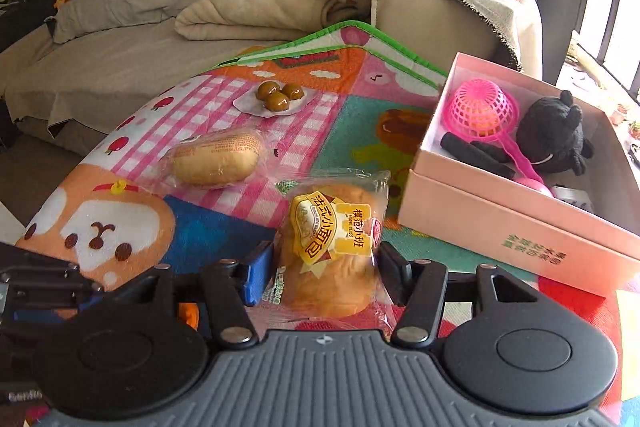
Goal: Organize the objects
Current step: 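Carry the orange toy to the pink box with the left while the right grasps the yellow-labelled bread bag, then drop the orange toy into the box with the left while the right places the bread bag there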
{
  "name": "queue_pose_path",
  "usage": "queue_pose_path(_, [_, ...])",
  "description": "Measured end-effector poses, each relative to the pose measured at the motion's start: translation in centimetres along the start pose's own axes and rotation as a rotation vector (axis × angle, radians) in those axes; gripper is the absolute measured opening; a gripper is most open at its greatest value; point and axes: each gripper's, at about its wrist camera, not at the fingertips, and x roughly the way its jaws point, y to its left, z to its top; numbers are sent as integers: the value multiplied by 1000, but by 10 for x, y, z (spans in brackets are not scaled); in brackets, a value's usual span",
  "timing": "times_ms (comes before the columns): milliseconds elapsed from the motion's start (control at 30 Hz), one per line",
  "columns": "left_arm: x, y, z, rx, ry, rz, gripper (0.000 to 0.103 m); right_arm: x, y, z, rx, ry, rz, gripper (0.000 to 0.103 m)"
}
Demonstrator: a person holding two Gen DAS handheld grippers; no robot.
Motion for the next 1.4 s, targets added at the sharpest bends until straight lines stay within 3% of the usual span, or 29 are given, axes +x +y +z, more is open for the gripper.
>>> queue_pose_path(233, [2, -29, 15, 87, 14, -63, 13, -80, -36, -39, 23, -84, -134, 56])
queue_pose_path(400, [8, -62, 64, 167, -69, -99, 13, -122, -61, -49, 70, -193, -195, 56])
queue_pose_path(533, [29, -85, 116, 194, -167, -99, 13, -126, -79, -48, 132, -221, -212, 56])
queue_pose_path(667, [58, -89, 162, 71, -239, -147, 14, -119, -86, -47, 162, -224, -225, 56])
queue_pose_path(767, [86, -101, 179, 119, -223, -132, 19, -113, -90, -46, 175, -219, -228, 56])
queue_pose_path(867, [109, -109, 175, 179, -206, -50, 19, -108, -94, -45, 188, -211, -238, 56])
queue_pose_path(1033, [104, -86, 152, 78, -171, -91, 19, -104, -97, -46, 198, -196, -241, 56])
queue_pose_path(1233, [71, -64, 89, 93, -114, -113, 19, -87, -100, -37, 194, -181, -240, 56])
queue_pose_path(1400, [53, -54, 40, 120, -31, -99, 19, -68, -105, 1, 153, -217, -249, 56])
